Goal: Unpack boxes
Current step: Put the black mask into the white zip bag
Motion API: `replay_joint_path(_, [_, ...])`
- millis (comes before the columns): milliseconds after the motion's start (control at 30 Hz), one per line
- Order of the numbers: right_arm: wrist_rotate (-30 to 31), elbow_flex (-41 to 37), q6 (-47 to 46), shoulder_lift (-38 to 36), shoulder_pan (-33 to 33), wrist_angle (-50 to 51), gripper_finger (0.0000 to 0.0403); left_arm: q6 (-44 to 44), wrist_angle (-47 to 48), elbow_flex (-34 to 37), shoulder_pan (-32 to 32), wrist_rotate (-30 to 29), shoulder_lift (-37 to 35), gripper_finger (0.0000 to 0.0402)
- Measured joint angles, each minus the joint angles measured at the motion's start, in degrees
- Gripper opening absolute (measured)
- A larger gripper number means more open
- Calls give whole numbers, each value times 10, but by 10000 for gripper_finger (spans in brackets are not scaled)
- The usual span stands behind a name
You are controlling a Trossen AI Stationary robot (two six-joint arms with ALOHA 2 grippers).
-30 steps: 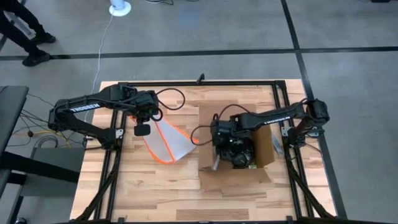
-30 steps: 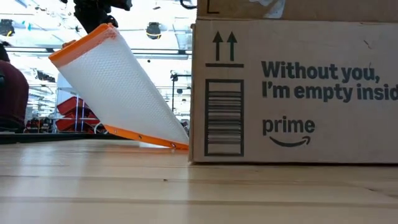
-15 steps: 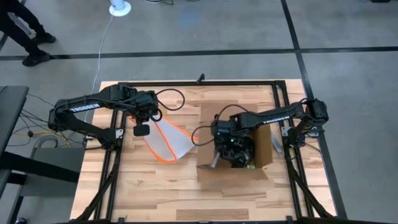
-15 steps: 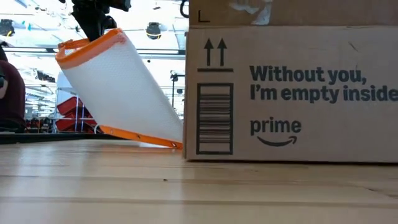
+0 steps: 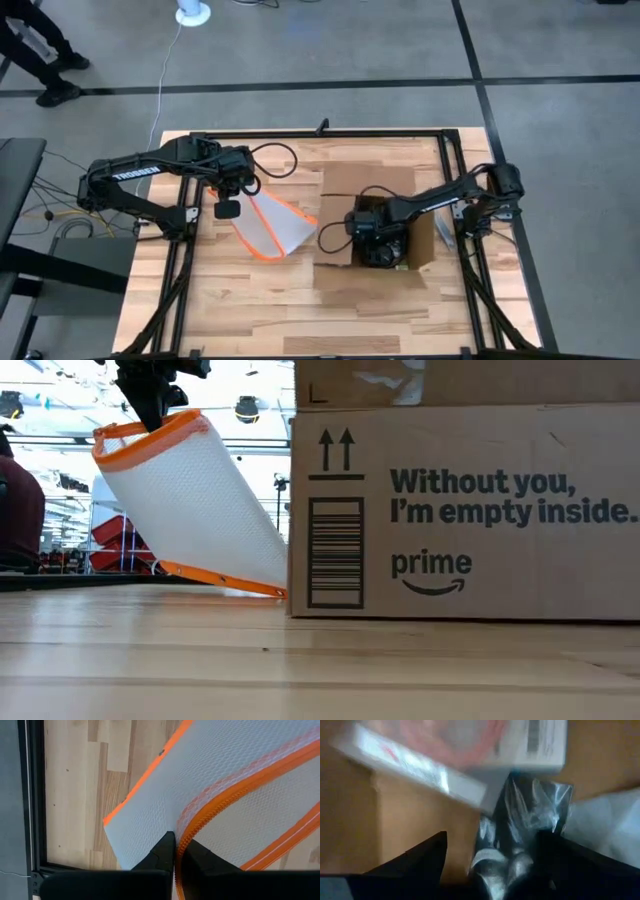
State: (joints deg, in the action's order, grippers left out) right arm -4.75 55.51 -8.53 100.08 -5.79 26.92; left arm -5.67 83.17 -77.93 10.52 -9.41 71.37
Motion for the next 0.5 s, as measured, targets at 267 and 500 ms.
replay_joint_path(267, [14,16,-16,74,-13,-14,298,-7,1,0,0,0,0,0])
replay_joint_path(500, [12,18,-13,75,-7,-2,146,0,0,0,0,0,0,0])
